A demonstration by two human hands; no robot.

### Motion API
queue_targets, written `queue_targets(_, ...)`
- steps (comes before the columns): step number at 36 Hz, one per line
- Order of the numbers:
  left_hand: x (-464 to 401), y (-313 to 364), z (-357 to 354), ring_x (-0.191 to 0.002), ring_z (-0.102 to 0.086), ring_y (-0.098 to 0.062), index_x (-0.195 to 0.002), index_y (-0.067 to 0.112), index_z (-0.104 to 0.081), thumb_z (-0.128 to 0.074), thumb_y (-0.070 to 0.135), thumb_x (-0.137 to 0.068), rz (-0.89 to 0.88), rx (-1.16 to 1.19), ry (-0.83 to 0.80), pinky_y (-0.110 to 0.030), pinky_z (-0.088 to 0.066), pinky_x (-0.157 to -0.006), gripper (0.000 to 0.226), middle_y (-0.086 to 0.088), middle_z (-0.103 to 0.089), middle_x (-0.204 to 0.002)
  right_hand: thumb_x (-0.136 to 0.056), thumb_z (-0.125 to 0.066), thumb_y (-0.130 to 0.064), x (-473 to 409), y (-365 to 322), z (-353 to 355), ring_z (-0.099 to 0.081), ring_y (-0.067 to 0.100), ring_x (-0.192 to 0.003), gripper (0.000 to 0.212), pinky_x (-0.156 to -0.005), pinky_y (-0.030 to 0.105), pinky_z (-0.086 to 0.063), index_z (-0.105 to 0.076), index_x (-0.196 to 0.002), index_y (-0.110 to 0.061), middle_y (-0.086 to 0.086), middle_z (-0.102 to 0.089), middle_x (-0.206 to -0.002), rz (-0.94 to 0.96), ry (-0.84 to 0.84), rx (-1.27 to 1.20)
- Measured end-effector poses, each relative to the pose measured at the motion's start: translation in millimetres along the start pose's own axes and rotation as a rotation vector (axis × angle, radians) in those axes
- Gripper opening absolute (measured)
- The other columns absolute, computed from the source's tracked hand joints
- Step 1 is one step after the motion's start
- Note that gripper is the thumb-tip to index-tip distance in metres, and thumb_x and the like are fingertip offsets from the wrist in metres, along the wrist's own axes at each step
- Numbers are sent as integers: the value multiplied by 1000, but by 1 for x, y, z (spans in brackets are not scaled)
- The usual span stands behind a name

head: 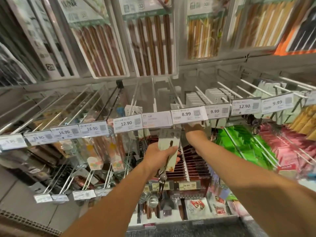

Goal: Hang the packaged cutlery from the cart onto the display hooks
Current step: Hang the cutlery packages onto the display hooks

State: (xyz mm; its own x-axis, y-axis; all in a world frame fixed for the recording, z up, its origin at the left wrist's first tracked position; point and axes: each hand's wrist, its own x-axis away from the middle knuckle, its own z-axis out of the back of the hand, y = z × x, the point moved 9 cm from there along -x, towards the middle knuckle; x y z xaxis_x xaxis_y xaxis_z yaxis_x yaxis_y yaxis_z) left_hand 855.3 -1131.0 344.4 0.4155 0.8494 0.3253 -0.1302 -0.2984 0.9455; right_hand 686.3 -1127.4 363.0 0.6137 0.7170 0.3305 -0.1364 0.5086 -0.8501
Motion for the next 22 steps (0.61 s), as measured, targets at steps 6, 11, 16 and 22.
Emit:
queue_targets(6, -1, 1, -7, -83, -75, -27, -109, 9, -69, -74, 18, -89, -29, 18, 39, -48, -61, -69, 22, -13, -77, -91, -93, -62, -27, 8, 0, 13, -60, 27, -103, 17, -96, 40, -48, -64, -107, -17, 5, -65, -106, 131, -49, -218)
queue_targets(11, 2, 8, -12, -79, -75, -28, -103, 14, -72, -75, 23, -88, -77, -26, 51, -41, -60, -66, 17, -11, -77, -87, -82, -76, -10, 23, -8, -1, -72, 30, -91, 14, -85, 44, -59, -73, -96, -15, 5, -77, -91, 245, -327, -211)
queue_targets(16, 6, 15, -11, -76, -66, -22, -97, 18, -74, -75, 41, -85, -139, -51, 81, -32, -52, -63, 26, -14, -75, -92, -86, -69, 2, 24, -3, 7, -72, 25, -94, 22, -75, 26, -60, -70, -107, -6, 10, -75, -99, 199, -310, -339)
queue_targets(22, 6, 15, 6, -66, -66, -12, -99, 7, -70, -52, 42, -100, -120, 41, 164, -22, -51, -62, 40, -2, -72, -78, -87, -64, 7, 29, -8, 16, -73, 22, -93, 23, -79, 28, -60, -66, -108, -4, 11, -75, -101, 181, -361, -472)
